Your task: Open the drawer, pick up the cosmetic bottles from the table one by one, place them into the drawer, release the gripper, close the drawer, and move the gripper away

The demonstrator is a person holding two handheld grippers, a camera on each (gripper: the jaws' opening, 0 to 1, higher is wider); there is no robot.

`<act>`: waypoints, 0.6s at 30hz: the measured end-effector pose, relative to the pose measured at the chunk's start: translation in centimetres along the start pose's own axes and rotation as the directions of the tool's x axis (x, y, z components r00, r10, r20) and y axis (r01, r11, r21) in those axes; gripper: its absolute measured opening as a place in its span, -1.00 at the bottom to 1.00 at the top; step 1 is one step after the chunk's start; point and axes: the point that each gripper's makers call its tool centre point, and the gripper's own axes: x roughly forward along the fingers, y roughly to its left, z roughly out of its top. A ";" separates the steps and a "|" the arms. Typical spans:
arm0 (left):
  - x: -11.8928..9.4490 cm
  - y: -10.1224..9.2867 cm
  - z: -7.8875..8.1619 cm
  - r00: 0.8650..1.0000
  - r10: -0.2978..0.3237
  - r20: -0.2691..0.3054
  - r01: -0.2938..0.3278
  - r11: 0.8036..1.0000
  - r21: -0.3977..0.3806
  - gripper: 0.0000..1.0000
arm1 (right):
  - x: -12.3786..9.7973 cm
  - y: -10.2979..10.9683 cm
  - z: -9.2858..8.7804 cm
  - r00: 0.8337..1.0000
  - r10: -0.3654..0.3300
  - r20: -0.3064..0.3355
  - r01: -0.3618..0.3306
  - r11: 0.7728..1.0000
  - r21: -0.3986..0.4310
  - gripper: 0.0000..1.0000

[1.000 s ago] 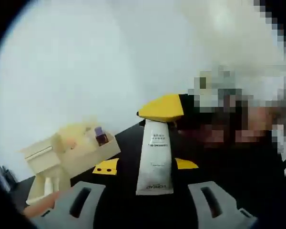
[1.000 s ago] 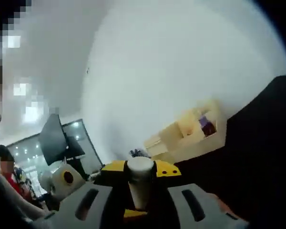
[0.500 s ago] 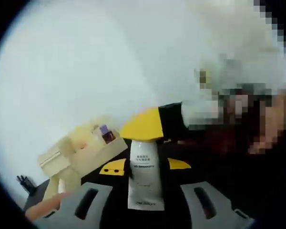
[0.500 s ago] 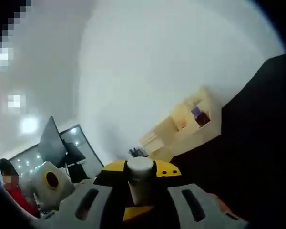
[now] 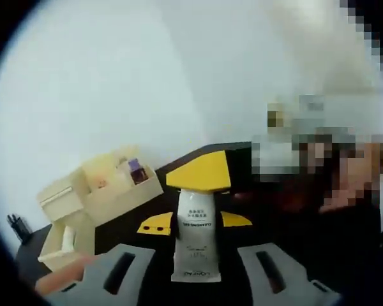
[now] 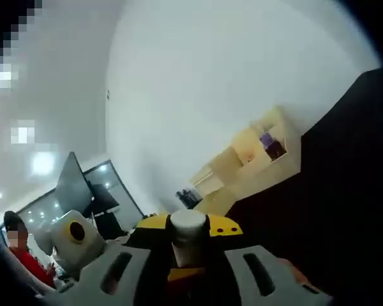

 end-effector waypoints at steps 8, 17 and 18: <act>-0.3 0.0 0.1 1.000 0.005 0.005 -0.005 1.000 -0.001 -0.61 | 0.0 0.2 -0.1 1.000 0.020 -0.001 -0.020 1.000 -0.011 -0.65; -1.4 1.1 -0.2 0.999 0.032 0.001 -0.032 0.999 0.003 -0.63 | 0.0 0.6 0.3 0.999 0.054 0.004 -0.054 0.998 -0.012 -0.49; -1.6 1.3 -0.5 0.999 0.034 -0.003 -0.034 0.999 0.000 -0.63 | 0.0 0.7 0.4 0.998 0.060 0.009 -0.060 0.998 -0.001 -0.46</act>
